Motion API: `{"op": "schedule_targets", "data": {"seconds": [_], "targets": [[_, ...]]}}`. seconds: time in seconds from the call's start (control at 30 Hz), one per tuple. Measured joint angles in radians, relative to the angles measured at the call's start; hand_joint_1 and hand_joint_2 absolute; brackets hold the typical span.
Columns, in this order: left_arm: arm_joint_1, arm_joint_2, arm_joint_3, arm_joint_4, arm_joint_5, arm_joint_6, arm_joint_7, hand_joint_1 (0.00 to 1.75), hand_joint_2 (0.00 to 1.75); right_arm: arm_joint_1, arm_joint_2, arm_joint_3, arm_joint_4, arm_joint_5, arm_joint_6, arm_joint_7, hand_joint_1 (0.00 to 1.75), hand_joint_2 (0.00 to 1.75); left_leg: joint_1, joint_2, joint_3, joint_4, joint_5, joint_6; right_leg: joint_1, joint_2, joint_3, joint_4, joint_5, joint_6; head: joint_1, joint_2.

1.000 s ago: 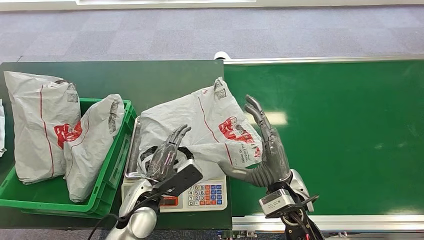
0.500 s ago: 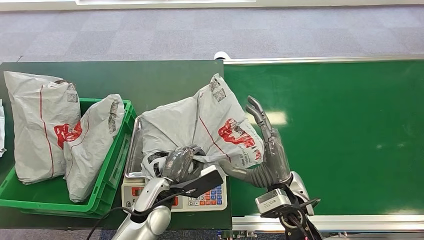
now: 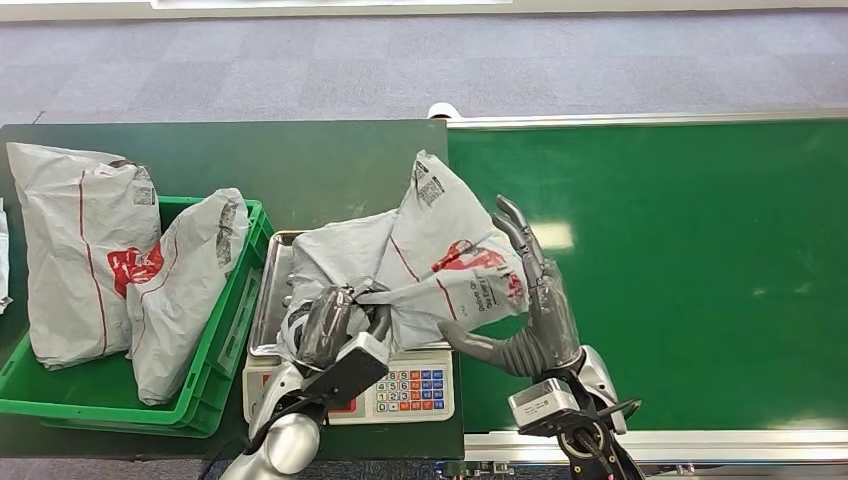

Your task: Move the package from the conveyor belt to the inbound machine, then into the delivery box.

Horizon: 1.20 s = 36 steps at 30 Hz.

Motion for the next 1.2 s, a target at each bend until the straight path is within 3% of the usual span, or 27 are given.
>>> {"op": "schedule_targets", "data": {"seconds": [0.3,0.5,0.63,0.77,0.9,1.2], "targets": [[0.063,0.032,0.044,-0.281,0.109,0.176,-0.201,1.75,1.75,0.008,-0.008,-0.001,0.000,-0.011,-0.005,-0.008,0.00,1.75,0.000,0.000,0.000,0.000,0.000,0.000,0.000,0.000,0.000,0.000,0.000,0.000,0.000,0.000],[0.079,0.046,0.063,-0.379,0.128,0.222,-0.243,1.75,1.75,0.009,-0.014,-0.001,0.000,-0.015,-0.006,-0.007,0.00,1.75,0.000,0.000,0.000,0.000,0.000,0.000,0.000,0.000,0.000,0.000,0.000,0.000,0.000,0.000],[0.094,0.048,0.080,-0.461,0.172,0.315,-0.311,1.75,1.75,0.008,-0.018,-0.001,0.000,-0.016,-0.012,-0.004,0.00,1.75,0.000,0.000,0.000,0.000,0.000,0.000,0.000,0.000,0.000,0.000,0.000,0.000,0.000,0.000],[0.111,0.011,0.147,-0.596,0.106,0.350,-0.328,1.73,1.75,0.010,-0.026,-0.001,0.000,-0.016,-0.023,-0.002,0.00,1.75,0.000,0.000,0.000,0.000,0.000,0.000,0.000,0.000,0.000,0.000,0.000,0.000,0.000,0.000],[0.130,-0.024,0.267,-0.607,0.047,0.351,-0.273,1.75,1.75,0.026,-0.029,-0.001,-0.001,0.004,-0.040,-0.003,0.00,1.75,0.000,0.000,0.000,0.000,0.000,0.000,0.000,0.000,0.000,0.000,-0.001,0.000,0.000,0.000],[0.083,-0.017,0.528,-0.423,-0.072,0.351,0.037,1.74,1.75,0.032,-0.030,0.003,-0.003,0.030,-0.053,0.019,0.00,1.75,0.000,0.000,0.001,0.000,0.000,0.000,0.000,0.000,0.001,0.000,0.000,0.000,0.000,0.000]]}}
